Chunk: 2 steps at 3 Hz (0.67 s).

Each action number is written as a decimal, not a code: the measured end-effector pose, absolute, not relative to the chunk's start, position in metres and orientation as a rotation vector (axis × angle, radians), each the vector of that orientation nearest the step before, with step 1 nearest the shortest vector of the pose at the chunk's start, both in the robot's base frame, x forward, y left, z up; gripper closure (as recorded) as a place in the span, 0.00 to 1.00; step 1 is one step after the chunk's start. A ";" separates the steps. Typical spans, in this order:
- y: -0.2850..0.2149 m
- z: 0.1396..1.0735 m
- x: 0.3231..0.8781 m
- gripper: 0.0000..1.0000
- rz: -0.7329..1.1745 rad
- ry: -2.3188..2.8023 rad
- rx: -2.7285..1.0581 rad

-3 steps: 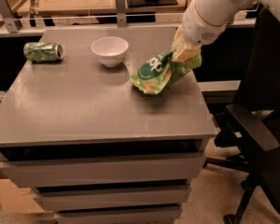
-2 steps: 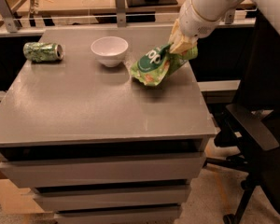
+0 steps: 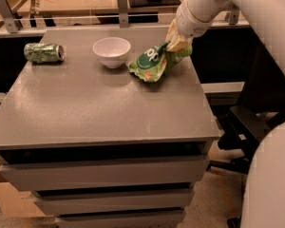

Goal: Move green rice chip bag near white bowl

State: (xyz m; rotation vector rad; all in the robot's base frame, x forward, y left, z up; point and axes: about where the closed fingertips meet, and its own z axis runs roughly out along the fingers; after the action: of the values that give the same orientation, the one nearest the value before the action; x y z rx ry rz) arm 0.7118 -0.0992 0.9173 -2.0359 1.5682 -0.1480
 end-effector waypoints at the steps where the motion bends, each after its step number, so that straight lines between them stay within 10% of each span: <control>1: -0.093 0.908 0.727 1.00 -0.126 1.547 -2.035; 2: -0.091 0.904 0.728 0.74 -0.120 1.547 -2.039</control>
Offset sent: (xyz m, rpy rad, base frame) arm 0.0139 0.0055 -0.0084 0.0166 0.0005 0.0153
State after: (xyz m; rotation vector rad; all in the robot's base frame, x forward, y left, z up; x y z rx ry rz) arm 0.7281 -0.0911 0.9043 -2.0386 1.5474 -0.1202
